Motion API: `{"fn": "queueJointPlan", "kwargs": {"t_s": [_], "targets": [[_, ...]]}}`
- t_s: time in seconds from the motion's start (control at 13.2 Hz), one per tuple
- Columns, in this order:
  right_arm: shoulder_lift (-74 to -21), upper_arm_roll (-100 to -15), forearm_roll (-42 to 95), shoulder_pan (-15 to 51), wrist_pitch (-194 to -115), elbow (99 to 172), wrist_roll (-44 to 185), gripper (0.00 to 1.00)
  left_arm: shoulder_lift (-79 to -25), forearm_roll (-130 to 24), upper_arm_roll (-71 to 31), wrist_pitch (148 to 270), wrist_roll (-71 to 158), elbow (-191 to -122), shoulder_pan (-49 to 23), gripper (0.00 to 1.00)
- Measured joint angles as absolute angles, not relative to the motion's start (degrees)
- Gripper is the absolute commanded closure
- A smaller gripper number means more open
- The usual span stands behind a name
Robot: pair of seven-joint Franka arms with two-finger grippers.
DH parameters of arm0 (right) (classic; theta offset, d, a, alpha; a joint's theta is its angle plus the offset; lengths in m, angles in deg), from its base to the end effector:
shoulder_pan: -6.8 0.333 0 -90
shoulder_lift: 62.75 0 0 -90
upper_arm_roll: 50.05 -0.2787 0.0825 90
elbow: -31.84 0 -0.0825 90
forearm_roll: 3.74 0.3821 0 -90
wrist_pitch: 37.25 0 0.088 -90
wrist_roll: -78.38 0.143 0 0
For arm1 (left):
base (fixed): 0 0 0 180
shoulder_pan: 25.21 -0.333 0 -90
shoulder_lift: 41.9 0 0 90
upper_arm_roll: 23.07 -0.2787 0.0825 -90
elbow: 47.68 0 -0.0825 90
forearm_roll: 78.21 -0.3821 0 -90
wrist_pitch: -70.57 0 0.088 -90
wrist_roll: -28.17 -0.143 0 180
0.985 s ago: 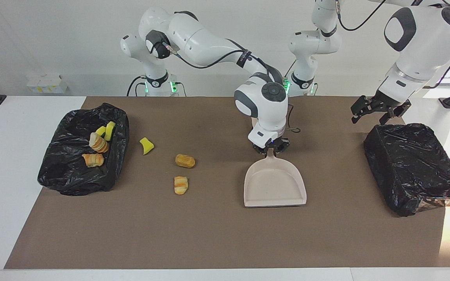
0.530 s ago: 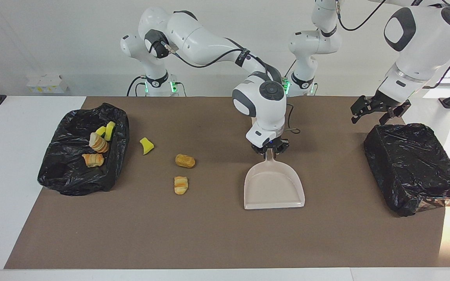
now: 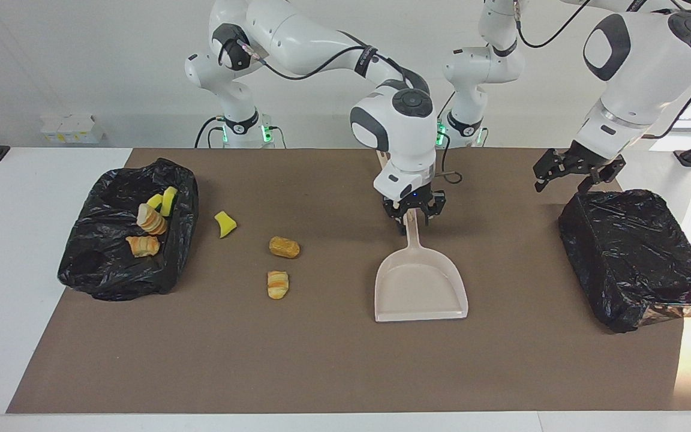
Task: Sweep and dump trash in bin
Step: 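Release the dustpan and withdraw the right gripper toward the robot, then grasp the dustpan with the left gripper while the right gripper takes the brush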
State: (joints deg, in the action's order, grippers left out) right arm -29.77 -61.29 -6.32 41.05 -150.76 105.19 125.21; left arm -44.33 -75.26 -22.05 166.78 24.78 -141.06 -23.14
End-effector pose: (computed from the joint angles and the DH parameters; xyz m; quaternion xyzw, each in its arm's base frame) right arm 0.5229 0.4887 0.3685 -0.9970 0.0231 -0.0248 0.0702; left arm 0.5706 -0.0375 0.5091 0.9982 -0.0538 0.0036 0.0260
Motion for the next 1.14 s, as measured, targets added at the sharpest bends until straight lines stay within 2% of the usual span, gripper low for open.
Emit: {"fn": "queueJointPlan", "kwargs": {"t_s": [0.08,0.15,0.3,0.45,0.61,0.83,1.14], "targets": [[-32.5,-61.8,-6.3,41.1,-150.8,108.7,125.2,0.41,-44.2,-75.3,-22.0,167.3,24.8,-141.5,-23.1,0.00],[-35.3,-62.5,-6.3,41.1,-150.8,112.5,125.2,0.35,-44.0,-75.3,-21.9,167.9,24.8,-141.9,-23.1,0.00],[-41.5,-64.0,-6.3,41.2,-150.8,120.5,125.2,0.31,-44.1,-75.3,-21.8,168.5,24.8,-142.2,-23.0,0.00],[-46.8,-65.5,-6.3,41.3,-151.3,128.5,125.2,0.31,-44.3,-75.3,-21.8,168.5,24.8,-142.1,-22.9,0.00],[-51.1,-66.1,-4.2,41.8,-156.2,137.5,123.7,0.31,-45.1,-75.3,-21.8,168.4,24.8,-142.0,-22.8,0.00],[-55.1,-66.1,0.1,42.6,-163.5,148.6,120.2,0.29,-47.6,-75.2,-21.4,169.2,24.8,-141.8,-20.3,0.00],[-55.6,-66.1,0.5,45.6,-166.5,153.0,119.9,0.28,-53.0,-75.2,-21.1,177.9,30.3,-143.2,-13.6,0.00]]}}
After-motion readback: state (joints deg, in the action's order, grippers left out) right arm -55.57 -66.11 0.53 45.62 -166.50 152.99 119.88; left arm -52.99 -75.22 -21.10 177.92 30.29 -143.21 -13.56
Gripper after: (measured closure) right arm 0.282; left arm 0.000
